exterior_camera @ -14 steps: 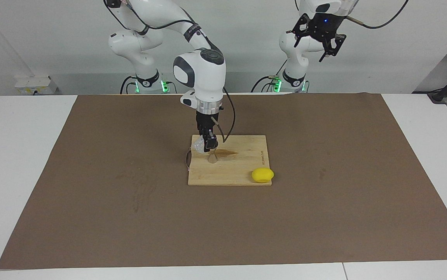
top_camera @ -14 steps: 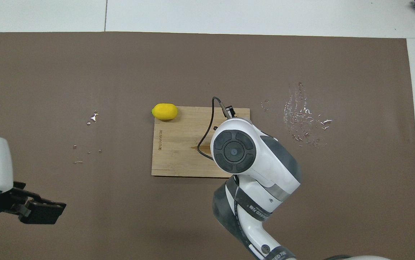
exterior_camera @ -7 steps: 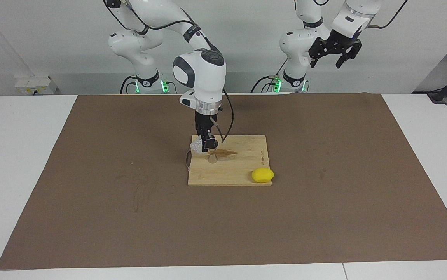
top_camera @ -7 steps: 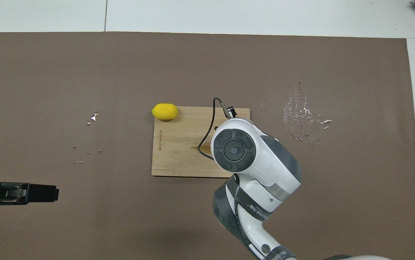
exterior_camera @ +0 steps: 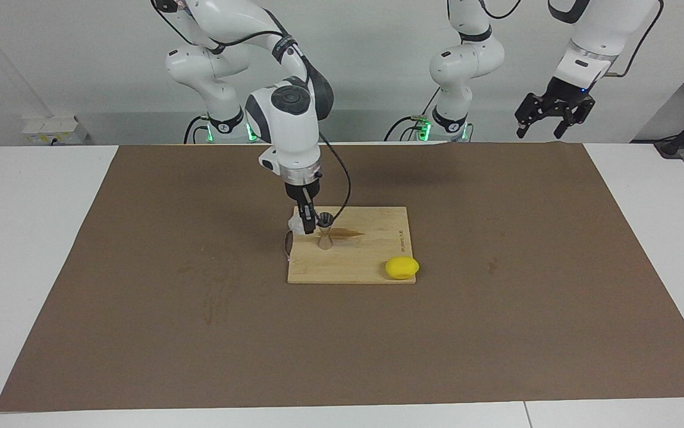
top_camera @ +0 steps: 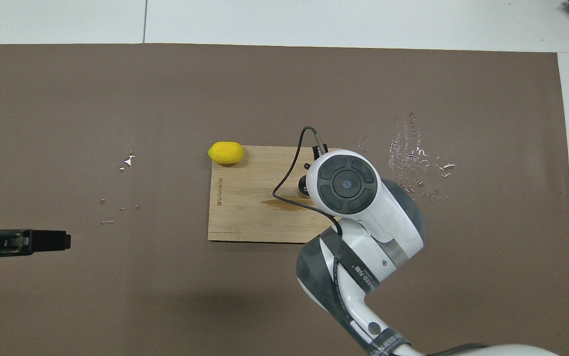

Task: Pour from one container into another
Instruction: 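Carry the glass back with the right gripper and lower it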

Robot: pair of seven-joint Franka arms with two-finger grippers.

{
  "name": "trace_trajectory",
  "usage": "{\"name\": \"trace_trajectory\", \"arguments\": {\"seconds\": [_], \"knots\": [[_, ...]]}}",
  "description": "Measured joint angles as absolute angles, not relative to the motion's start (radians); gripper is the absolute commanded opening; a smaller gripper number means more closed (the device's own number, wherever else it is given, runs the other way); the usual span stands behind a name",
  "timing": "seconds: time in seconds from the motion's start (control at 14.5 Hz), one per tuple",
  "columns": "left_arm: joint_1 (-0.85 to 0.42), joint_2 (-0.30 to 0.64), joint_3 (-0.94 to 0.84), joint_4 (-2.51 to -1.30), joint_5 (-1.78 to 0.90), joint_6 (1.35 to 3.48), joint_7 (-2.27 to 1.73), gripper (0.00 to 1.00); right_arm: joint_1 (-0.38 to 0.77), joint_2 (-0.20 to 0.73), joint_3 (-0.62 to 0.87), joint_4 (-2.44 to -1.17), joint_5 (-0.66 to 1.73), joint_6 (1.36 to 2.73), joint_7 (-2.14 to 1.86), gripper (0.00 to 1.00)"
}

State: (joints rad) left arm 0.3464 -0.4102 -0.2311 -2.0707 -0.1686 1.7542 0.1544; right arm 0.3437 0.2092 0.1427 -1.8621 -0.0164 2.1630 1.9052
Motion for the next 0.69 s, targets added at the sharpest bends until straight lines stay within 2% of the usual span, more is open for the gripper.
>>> {"name": "trace_trajectory", "arguments": {"seconds": [0.21,0.41,0.69], "knots": [[0.393,-0.398,-0.231,-2.074,-0.166,1.833,0.198,1.0,0.254,0.213,0.142,-1.879,0.195,2.158,1.763,0.0],[0.403,-0.378,-0.234,-2.075,-0.15,1.86,0.217,1.0,0.099,0.214,0.137,-1.928,0.457,2.137,1.49,0.0],[0.401,-0.378,-0.247,-2.073,-0.149,1.862,0.217,1.0,-0.078,0.218,0.135,-1.981,0.59,2.083,1.269,0.0]]}}
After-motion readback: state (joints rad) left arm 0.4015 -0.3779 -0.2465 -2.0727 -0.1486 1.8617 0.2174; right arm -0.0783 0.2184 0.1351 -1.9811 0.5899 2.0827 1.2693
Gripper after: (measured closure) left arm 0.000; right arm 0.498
